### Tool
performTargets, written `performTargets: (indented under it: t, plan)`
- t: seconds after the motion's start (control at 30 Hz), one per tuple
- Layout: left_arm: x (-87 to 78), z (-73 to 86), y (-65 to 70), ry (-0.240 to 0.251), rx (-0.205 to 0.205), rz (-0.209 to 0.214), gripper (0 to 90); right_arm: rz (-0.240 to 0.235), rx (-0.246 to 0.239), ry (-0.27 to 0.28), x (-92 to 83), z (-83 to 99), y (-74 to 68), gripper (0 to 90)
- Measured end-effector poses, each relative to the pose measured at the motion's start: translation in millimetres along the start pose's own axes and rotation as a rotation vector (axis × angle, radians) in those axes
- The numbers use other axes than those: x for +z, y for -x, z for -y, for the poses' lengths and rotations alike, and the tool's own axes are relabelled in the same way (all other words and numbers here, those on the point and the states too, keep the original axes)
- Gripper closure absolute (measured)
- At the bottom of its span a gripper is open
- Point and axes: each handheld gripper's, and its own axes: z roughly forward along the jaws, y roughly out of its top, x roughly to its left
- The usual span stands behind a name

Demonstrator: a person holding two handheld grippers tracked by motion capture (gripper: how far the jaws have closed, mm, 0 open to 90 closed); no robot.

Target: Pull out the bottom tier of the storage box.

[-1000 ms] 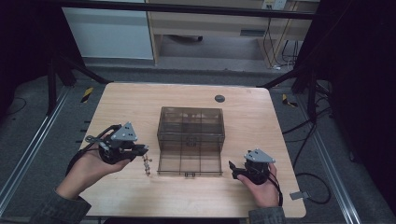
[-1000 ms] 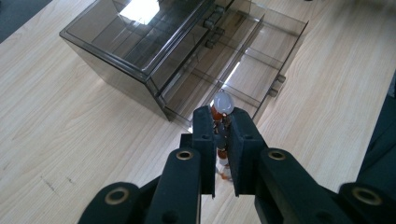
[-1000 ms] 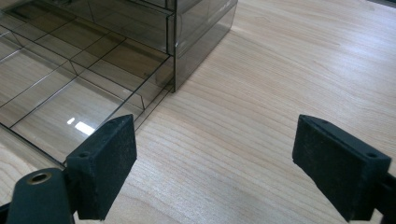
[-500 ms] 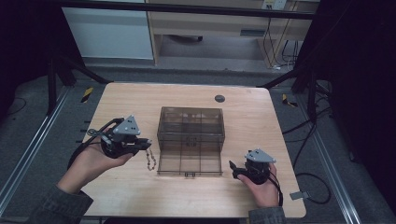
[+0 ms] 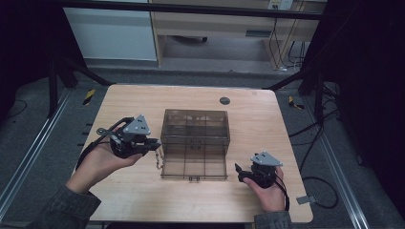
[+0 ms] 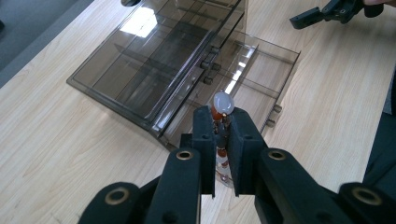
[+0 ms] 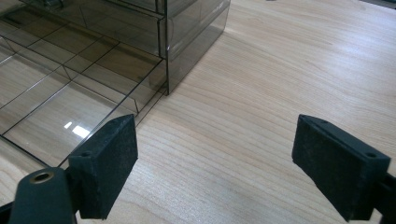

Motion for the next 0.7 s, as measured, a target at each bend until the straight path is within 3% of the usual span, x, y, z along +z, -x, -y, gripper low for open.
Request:
performTargets:
  t: [0.47, 0.7]
  plan:
    - [22.1, -18.3, 6.1, 0.020, 0.023, 0.032, 82.3, 0.006, -0.005, -0.003, 1.1, 0.4, 0.8, 14.8]
    - [36.1, -24.1, 7.5, 0.006, 0.029, 0.046, 82.3, 0.001, -0.003, 0.001, 0.5, -0.1, 0.3, 14.9]
